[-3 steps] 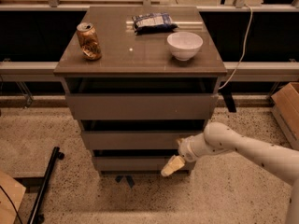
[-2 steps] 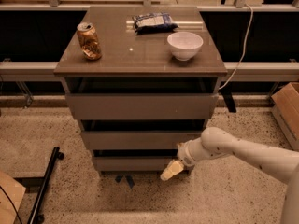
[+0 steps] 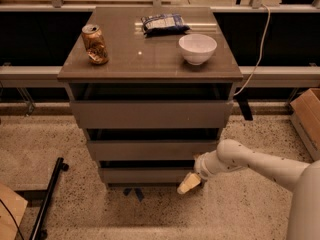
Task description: Open bottom drawer
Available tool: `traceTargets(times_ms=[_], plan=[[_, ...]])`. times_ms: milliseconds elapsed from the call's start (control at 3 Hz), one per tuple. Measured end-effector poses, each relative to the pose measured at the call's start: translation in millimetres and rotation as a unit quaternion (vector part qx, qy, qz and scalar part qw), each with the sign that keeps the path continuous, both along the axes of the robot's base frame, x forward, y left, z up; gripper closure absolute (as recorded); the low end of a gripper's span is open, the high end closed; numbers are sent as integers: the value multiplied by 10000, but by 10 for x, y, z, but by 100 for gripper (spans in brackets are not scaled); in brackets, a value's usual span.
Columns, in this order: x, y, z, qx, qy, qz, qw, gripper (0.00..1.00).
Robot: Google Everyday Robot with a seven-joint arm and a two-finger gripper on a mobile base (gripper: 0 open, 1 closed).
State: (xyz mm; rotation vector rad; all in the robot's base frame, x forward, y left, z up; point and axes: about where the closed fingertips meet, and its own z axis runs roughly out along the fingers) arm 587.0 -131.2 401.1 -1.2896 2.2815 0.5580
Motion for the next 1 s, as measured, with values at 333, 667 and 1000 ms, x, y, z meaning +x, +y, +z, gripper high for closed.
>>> traceTargets(times_ms=[333, 667, 1000], plan=[[175, -134, -183, 26, -33, -26, 10000, 0], [262, -269, -370, 129, 135, -181, 9997, 0], [274, -274, -339, 95, 104, -265, 9996, 0]])
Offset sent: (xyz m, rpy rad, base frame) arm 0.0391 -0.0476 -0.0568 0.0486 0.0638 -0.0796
